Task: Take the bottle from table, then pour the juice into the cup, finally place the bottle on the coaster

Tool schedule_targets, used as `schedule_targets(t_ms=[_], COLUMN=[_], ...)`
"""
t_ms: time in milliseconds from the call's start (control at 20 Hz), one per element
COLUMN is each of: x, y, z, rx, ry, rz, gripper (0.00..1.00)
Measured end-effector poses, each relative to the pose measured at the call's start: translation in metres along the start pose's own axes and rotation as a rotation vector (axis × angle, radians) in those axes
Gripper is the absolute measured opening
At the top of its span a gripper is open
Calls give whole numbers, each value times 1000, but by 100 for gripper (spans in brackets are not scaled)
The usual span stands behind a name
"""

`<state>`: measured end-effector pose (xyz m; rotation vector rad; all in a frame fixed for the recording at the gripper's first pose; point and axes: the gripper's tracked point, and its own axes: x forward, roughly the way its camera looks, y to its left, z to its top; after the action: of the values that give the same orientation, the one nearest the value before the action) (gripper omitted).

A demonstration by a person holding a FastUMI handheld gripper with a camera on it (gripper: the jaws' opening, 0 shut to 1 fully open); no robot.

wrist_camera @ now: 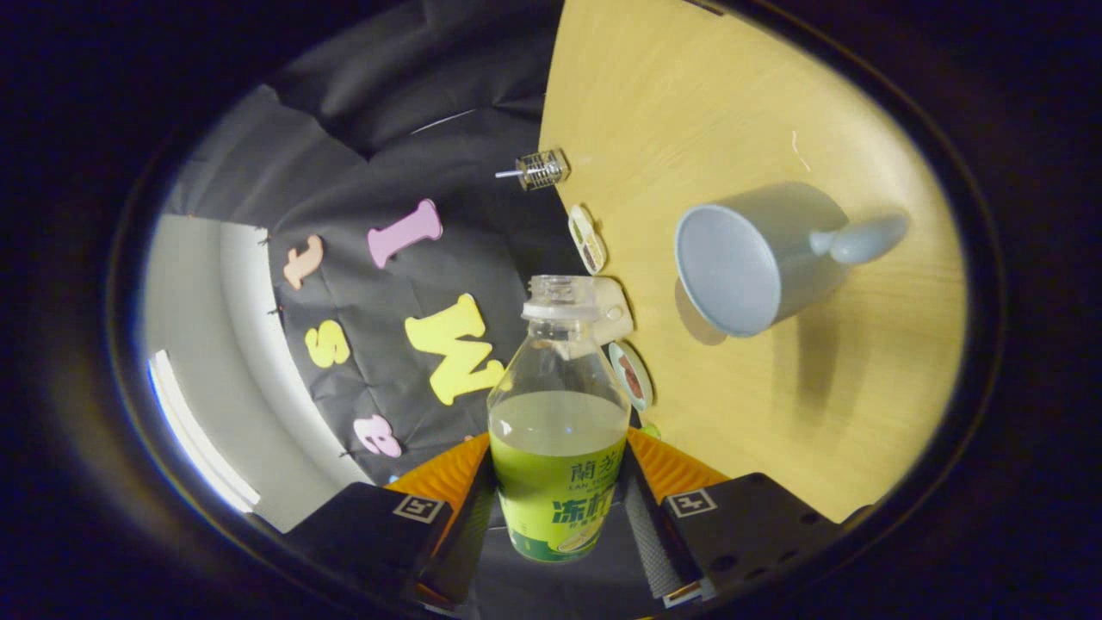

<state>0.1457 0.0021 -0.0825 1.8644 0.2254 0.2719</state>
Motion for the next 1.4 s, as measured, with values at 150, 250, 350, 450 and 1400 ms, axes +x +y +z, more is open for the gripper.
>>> schedule_targets(t_ms=[150,250,350,450,1400], x=[0,-2,-11,-15,-26], y=[-5,-6,3,10,111], z=[1,3,7,10,0], rx=[-148,-256,-361,-459,-1296], ry=[4,1,-19,-40,-109], rz=[-42,-89,-109,-123,-159], gripper=[79,79,79,79,80])
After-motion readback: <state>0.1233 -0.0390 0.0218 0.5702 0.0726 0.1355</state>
